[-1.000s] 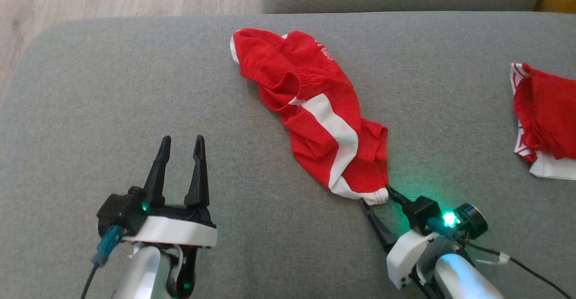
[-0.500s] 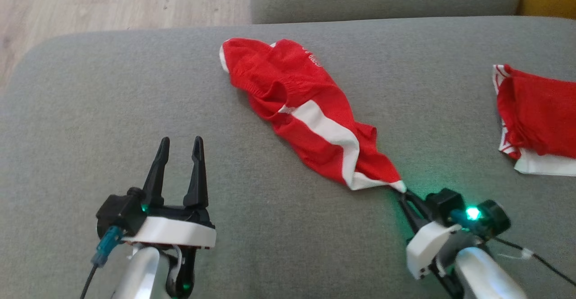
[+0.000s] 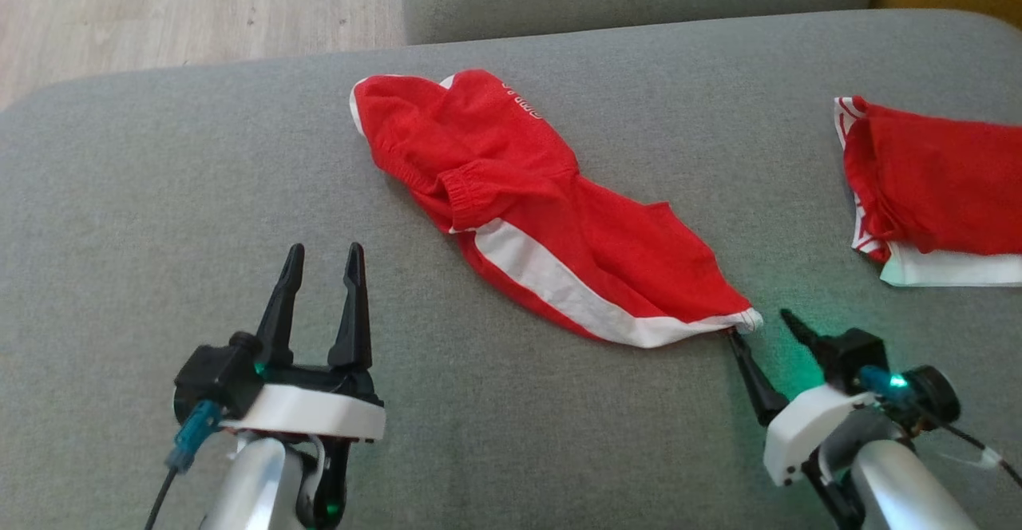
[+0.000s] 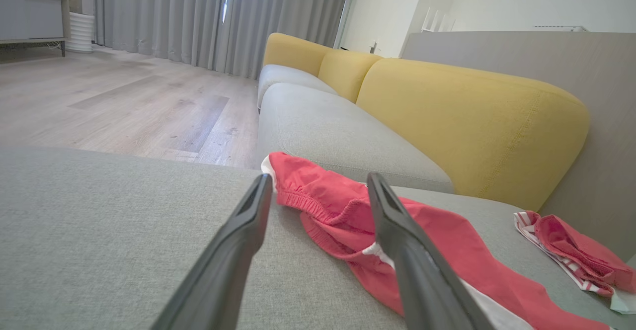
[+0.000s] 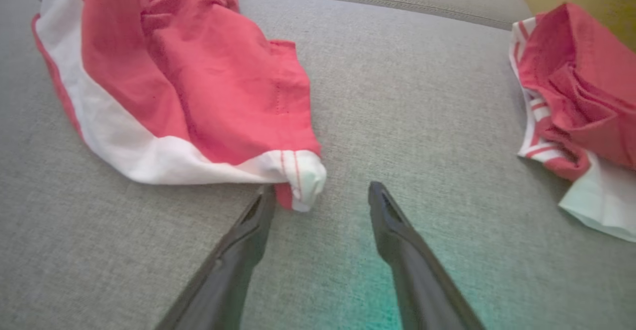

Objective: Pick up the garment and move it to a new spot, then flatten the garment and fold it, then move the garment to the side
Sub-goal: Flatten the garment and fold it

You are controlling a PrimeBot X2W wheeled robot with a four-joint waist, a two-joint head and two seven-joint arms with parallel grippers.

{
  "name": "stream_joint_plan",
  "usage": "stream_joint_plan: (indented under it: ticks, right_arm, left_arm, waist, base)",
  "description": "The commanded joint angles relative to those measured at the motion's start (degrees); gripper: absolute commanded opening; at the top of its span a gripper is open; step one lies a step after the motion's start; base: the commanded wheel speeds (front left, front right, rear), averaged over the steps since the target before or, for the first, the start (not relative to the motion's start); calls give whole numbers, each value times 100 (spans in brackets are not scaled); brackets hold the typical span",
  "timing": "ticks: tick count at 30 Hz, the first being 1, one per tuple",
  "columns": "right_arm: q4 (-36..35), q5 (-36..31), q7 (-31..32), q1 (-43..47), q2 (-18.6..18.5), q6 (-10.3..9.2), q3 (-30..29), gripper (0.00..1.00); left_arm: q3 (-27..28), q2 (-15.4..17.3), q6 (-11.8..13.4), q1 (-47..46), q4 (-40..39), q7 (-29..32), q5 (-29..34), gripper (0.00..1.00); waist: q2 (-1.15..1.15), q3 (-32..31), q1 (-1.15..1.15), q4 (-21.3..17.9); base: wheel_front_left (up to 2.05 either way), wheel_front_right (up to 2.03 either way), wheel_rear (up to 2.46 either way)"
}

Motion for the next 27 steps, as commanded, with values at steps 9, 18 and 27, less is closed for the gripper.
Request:
stream_joint_plan:
  ticks: [9, 18, 27]
  right_arm:
    - [-772, 301, -295, 47, 310, -4, -986, 100]
    - [-1572, 130, -724, 386, 764, -4, -1540, 100]
    - [-1674, 190, -801, 252, 832, -4, -1508, 100]
  left_arm:
    - [206, 47, -23, -340, -121, -54, 155, 100]
    - [149, 77, -37, -498, -14, -54, 227, 100]
    - [-915, 486, -40, -1176, 826, 173, 163, 100]
  waist:
    - [0, 84, 0, -102]
    - [0, 253, 0, -251]
    - [0, 617, 0, -380]
  base:
    - [0, 0, 0]
    - [0, 0, 0]
    - [0, 0, 0]
